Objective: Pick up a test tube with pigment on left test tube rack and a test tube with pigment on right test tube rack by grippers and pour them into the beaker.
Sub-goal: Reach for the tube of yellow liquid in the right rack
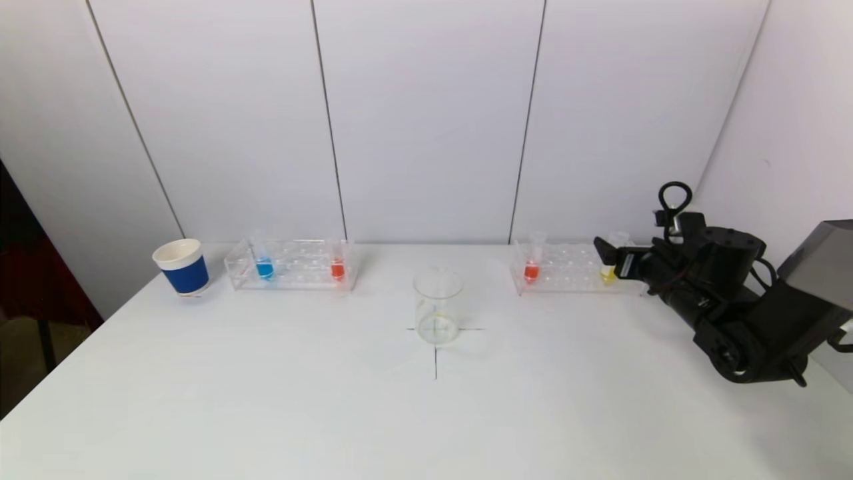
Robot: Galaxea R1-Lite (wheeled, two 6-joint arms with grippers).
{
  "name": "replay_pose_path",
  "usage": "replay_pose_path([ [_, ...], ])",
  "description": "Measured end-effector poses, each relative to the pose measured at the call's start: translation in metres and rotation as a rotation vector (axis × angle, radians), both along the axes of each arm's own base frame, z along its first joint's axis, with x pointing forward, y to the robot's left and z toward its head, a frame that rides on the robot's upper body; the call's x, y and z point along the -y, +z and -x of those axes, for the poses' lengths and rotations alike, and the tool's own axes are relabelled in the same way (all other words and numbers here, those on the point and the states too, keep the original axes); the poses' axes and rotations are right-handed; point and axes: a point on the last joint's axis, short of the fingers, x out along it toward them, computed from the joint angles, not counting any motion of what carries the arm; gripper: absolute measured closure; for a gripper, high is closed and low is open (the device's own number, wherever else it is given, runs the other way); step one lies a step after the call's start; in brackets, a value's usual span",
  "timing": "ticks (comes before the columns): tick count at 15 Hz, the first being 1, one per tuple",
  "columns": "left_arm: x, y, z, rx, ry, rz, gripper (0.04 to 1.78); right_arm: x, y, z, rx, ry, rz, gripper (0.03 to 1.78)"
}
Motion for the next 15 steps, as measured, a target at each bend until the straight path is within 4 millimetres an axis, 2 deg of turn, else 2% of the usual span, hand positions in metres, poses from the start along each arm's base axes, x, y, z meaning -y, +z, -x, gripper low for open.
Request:
replay_pose_path([
  [15,0.000,0.000,0.000,0.000,0.000,0.000,0.06,0.002,-0.016,-0.023,0.011,-0.009,0.003,0.04],
])
